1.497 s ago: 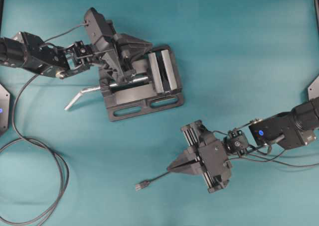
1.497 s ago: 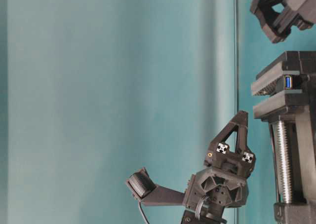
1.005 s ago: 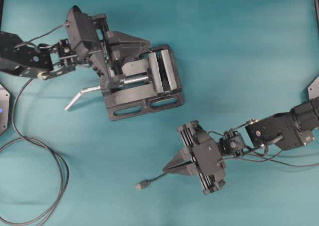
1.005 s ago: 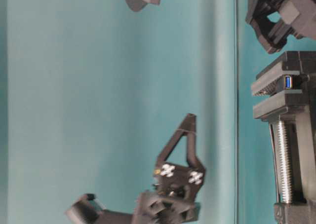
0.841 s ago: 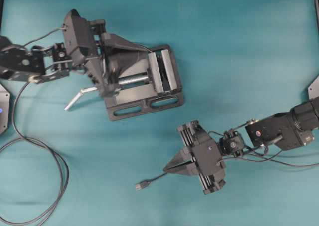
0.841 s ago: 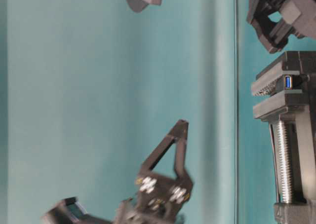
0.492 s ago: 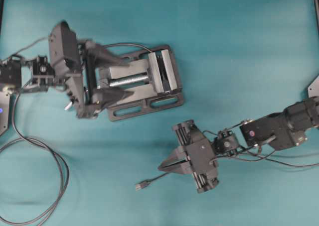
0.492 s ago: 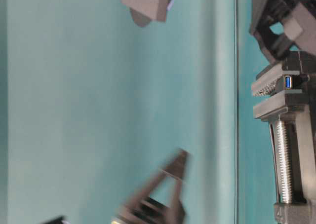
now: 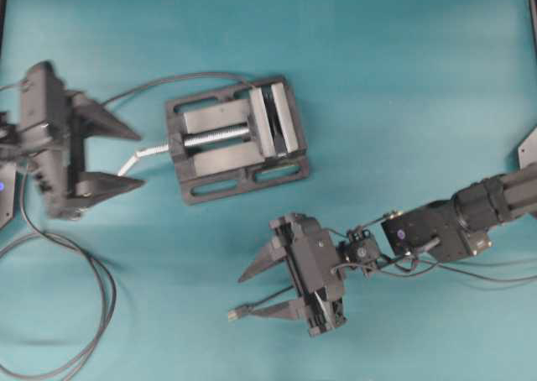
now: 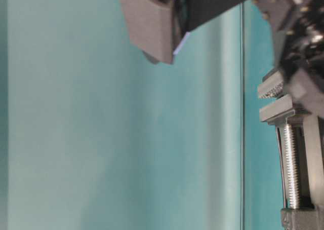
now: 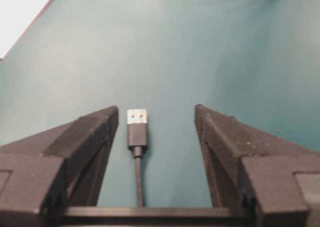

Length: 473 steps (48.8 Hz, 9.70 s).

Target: Insert the USB cable into the fixed female connector.

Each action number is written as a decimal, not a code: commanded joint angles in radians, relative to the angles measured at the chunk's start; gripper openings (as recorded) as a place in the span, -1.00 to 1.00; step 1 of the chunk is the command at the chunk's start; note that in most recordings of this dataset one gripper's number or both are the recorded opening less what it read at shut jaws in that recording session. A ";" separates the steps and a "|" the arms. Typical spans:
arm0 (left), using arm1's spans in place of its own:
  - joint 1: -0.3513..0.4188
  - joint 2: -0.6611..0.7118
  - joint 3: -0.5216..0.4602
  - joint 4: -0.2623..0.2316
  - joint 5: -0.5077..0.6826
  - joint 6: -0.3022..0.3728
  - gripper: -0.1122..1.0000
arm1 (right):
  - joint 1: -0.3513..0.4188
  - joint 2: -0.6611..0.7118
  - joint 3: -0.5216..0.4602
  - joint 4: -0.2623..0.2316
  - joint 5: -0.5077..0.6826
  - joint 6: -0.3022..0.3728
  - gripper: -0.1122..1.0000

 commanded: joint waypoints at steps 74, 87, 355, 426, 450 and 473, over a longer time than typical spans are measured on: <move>-0.003 -0.577 0.132 -0.003 0.215 -0.018 0.99 | 0.018 0.149 -0.098 0.000 -0.002 0.000 -0.41; -0.003 -0.617 0.149 -0.018 0.167 -0.018 0.99 | 0.018 0.135 -0.092 0.000 0.000 -0.003 -0.41; -0.106 -0.606 0.327 0.031 -0.137 -0.035 0.99 | 0.181 0.242 -0.577 2.036 -0.841 -0.942 -0.41; -0.107 -0.604 0.337 0.031 -0.137 -0.037 0.99 | 0.123 0.229 -0.571 2.034 -0.810 -0.945 -0.41; -0.107 -0.604 0.337 0.029 -0.137 -0.037 0.99 | 0.086 0.225 -0.565 2.014 -0.796 -0.942 -0.41; -0.106 -0.604 0.336 0.031 -0.137 -0.037 0.99 | 0.071 0.224 -0.563 2.010 -0.779 -0.946 -0.41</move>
